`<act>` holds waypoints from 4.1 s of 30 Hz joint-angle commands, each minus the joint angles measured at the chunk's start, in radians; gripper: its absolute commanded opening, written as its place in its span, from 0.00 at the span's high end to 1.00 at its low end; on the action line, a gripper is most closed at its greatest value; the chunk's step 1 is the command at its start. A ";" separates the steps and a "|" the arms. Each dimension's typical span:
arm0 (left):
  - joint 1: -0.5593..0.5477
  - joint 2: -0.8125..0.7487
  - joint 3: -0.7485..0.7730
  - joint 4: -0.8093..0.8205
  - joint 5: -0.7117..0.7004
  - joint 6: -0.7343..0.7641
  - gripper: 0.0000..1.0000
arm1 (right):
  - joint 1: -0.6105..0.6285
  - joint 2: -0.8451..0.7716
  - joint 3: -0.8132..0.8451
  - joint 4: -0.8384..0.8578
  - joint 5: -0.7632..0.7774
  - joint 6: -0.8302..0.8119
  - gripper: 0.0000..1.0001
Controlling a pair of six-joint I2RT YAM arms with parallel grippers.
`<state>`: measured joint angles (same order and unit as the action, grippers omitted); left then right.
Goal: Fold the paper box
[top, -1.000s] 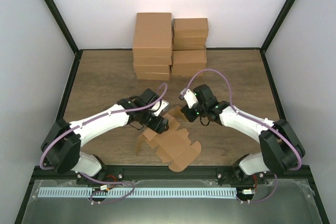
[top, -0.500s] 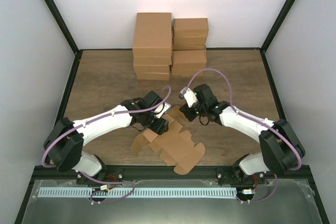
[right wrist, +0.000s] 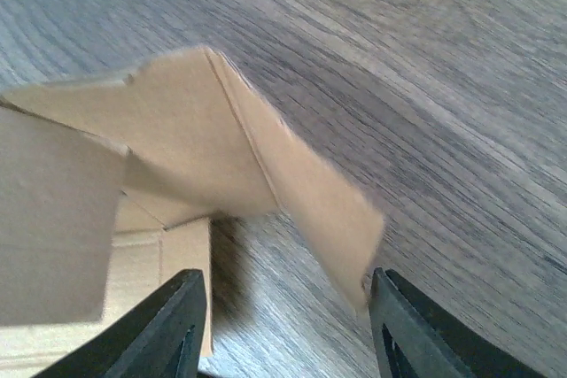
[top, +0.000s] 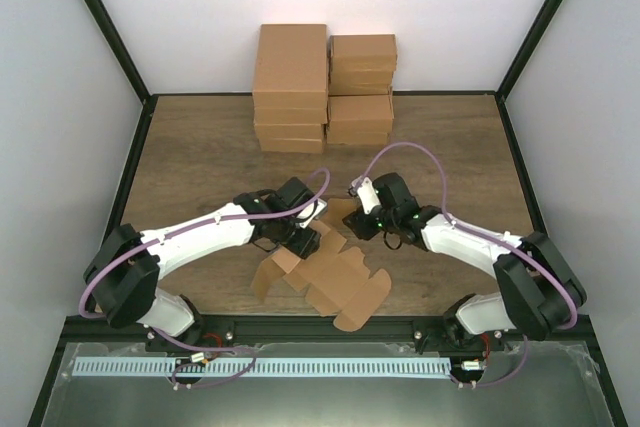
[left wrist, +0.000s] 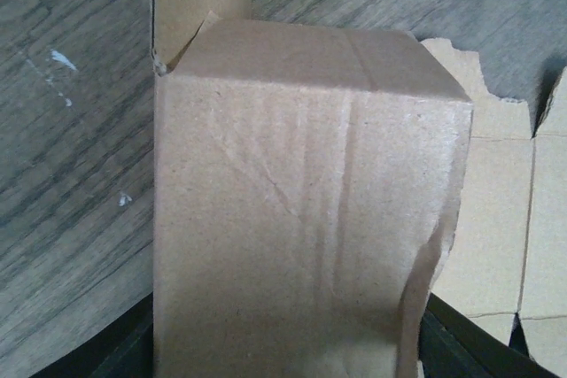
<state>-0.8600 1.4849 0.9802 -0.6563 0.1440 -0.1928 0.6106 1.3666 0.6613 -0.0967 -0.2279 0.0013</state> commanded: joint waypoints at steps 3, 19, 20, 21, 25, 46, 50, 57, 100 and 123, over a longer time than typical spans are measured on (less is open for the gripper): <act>-0.005 -0.005 0.030 -0.022 -0.096 -0.023 0.42 | 0.009 -0.044 -0.002 0.037 0.113 0.082 0.41; 0.055 0.017 0.105 -0.070 -0.231 0.043 0.43 | 0.009 -0.170 -0.074 0.070 -0.044 0.311 0.40; 0.056 0.020 0.113 -0.074 -0.240 0.057 0.43 | 0.008 -0.171 -0.089 0.099 -0.064 0.342 0.41; 0.055 0.025 0.118 -0.074 -0.248 0.067 0.43 | 0.008 -0.171 -0.108 0.128 -0.081 0.378 0.42; 0.055 0.043 0.131 -0.061 -0.229 0.080 0.43 | 0.009 -0.152 -0.155 0.266 -0.124 0.503 0.46; 0.052 0.066 0.097 -0.018 -0.181 0.093 0.43 | 0.009 0.213 -0.195 0.710 0.079 0.640 0.99; 0.052 0.075 0.097 -0.015 -0.171 0.089 0.43 | 0.009 0.285 -0.193 0.765 0.047 0.668 0.99; 0.050 0.075 0.095 -0.017 -0.173 0.090 0.43 | 0.009 0.337 -0.185 0.818 -0.070 0.668 0.99; 0.046 0.099 0.083 -0.010 -0.183 0.082 0.43 | 0.086 0.454 -0.178 0.826 -0.256 0.553 0.99; 0.045 0.107 0.083 -0.013 -0.185 0.090 0.43 | 0.085 0.330 -0.164 0.692 -0.111 0.482 0.99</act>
<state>-0.8104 1.5822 1.0710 -0.6685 -0.0422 -0.1143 0.6914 1.7355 0.4831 0.6308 -0.3885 0.5186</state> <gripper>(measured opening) 0.570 0.011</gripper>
